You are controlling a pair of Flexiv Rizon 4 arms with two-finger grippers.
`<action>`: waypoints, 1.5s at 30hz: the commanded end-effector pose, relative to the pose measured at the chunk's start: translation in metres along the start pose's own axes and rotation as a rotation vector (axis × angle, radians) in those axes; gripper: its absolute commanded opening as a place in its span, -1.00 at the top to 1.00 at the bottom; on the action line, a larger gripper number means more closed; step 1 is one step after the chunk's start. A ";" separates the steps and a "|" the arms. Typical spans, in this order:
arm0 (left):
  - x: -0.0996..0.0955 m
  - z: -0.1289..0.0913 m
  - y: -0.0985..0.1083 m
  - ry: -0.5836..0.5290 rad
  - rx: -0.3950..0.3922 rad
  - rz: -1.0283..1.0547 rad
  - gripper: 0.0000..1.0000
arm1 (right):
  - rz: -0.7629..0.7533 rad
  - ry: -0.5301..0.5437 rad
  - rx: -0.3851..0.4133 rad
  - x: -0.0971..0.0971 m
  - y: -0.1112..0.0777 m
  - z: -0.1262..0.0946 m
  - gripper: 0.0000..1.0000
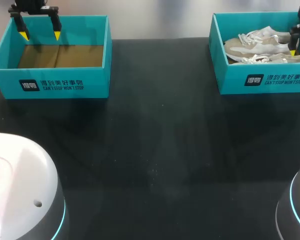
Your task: Take the shoe out of the shoebox, open the shoe tongue, remove and reinsert the insole, then place the shoe into the shoebox
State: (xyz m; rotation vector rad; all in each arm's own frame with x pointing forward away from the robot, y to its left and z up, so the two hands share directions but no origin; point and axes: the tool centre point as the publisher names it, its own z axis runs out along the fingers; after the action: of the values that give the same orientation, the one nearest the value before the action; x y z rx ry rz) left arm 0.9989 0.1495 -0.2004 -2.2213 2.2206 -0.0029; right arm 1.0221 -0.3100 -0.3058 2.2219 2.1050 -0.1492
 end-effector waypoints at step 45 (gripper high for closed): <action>0.000 0.000 0.000 0.000 -0.001 0.000 -1.00 | 0.030 0.080 0.024 -0.017 0.004 0.070 -0.40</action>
State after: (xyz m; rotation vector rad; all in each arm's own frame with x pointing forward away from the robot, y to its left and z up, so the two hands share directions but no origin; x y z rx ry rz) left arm 0.9989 0.1495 -0.2004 -2.2213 2.2205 -0.0029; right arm 1.0222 -0.3352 -0.3694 2.3074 2.1162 -0.0876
